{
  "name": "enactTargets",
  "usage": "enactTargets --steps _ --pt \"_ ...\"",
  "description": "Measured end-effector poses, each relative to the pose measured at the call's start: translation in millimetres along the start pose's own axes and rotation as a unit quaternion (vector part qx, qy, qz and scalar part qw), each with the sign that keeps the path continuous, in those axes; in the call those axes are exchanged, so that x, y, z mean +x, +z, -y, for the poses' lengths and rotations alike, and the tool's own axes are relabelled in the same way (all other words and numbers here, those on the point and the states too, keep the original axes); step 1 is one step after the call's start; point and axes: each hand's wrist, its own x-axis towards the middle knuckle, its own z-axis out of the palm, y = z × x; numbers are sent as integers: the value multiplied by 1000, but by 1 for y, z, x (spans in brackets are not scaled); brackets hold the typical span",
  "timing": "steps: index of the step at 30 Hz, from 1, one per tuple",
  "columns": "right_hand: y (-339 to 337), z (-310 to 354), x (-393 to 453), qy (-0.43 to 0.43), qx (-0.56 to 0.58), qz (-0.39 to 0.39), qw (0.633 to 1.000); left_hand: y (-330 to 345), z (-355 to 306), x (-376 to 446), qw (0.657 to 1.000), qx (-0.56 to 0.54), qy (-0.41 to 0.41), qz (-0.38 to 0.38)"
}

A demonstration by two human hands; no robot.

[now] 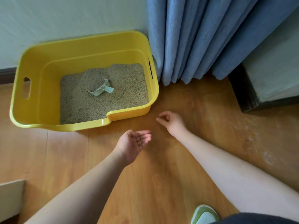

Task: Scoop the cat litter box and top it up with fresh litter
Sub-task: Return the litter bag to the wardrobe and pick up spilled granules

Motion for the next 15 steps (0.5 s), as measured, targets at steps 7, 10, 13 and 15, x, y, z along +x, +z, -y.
enactTargets --steps 7,10,13,15 --pt "15 12 22 -12 -168 5 986 -13 -12 -9 999 -32 30 -12" --pt "17 11 24 -12 -183 -18 983 -16 -13 -10 998 -38 37 -14" --pt "18 12 22 -16 -193 -20 981 -18 -10 -10 998 -39 34 -22" --pt "19 11 20 -15 -187 -16 982 -17 -9 -10 998 -40 33 -30"
